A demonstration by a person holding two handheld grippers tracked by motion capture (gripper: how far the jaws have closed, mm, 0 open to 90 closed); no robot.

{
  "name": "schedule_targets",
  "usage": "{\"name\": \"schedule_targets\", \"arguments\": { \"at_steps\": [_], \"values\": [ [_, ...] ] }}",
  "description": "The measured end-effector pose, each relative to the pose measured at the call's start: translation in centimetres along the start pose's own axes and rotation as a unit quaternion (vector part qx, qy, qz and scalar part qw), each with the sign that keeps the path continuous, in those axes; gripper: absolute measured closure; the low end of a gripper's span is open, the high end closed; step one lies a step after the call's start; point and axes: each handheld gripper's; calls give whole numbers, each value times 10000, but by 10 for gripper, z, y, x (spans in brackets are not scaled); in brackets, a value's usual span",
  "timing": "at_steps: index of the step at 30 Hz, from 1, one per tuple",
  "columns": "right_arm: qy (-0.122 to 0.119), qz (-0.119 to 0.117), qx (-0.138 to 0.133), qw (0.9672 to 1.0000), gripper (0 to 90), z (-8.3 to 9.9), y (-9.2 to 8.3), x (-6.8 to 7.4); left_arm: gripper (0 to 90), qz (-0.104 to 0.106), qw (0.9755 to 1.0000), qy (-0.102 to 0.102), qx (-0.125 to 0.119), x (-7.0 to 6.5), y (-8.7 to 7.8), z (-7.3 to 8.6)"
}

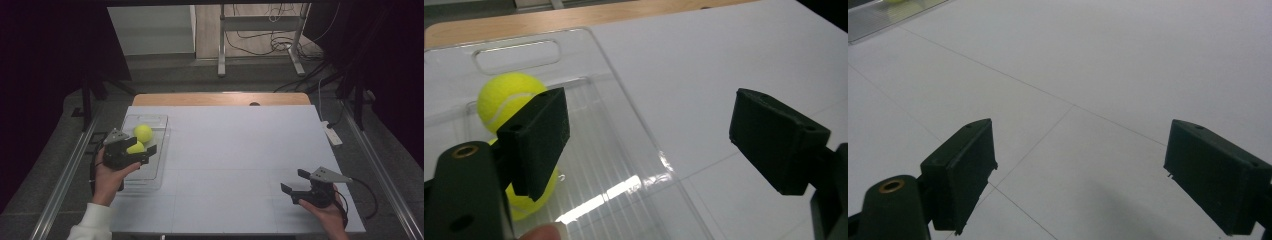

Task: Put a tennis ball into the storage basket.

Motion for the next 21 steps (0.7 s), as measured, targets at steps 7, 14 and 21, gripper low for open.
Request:
{"name": "schedule_targets", "arguments": {
  "at_steps": [7, 14, 21],
  "values": [
    [13, 5, -18, 10000, 130, 1, -1, -1, 165, 163, 9997, 138, -82, -12, -3, 8],
    [9, 3, -19, 10000, 130, 1, -1, -1, 145, 342, 9991, 261, -28, -32, -1, 25],
    [7, 29, -33, 10000, 130, 1, -3, -1, 137, 441, 9985, 321, -49, -43, 3, 38]
  ]
}}
Point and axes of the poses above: each handheld gripper's, and its own axes: y roughly forward along the jaws, z roughly out of its underside, x roughly to its left, and after that the axes turned 1 degree about y, right-handed
